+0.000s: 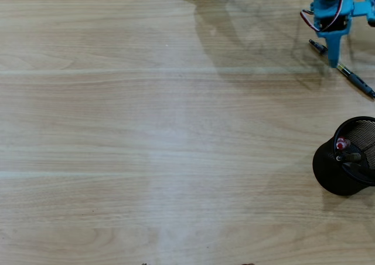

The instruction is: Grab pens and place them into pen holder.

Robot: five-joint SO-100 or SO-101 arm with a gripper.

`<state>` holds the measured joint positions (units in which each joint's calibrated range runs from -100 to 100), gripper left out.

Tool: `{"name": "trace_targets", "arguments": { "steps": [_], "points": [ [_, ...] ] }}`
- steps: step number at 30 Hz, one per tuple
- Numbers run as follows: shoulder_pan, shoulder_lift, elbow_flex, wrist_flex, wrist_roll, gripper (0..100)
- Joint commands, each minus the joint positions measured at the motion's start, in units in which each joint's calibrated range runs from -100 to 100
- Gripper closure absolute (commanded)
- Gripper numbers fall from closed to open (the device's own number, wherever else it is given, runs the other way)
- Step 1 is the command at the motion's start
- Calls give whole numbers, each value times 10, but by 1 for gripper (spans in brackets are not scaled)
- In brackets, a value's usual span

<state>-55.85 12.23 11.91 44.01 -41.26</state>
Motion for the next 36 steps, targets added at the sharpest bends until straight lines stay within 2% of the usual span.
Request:
{"name": "trace_targets", "arguments": {
  "steps": [1,6,11,15,16,18,22,26,32,34,36],
  "points": [
    [9,6,8,-1,-83,77],
    [10,38,9,-6,-136,77],
    [4,72,48,-73,-161,77],
    [4,79,138,-205,-183,100],
    [4,78,150,-224,-186,97],
    [3,78,160,-245,-191,99],
    [11,37,160,-249,-183,98],
    [33,-20,132,-249,-140,98],
    [79,-72,-33,-252,-66,98],
    [94,-72,-85,-292,-65,98],
    [109,-61,-118,-386,-66,98]
  ]
}}
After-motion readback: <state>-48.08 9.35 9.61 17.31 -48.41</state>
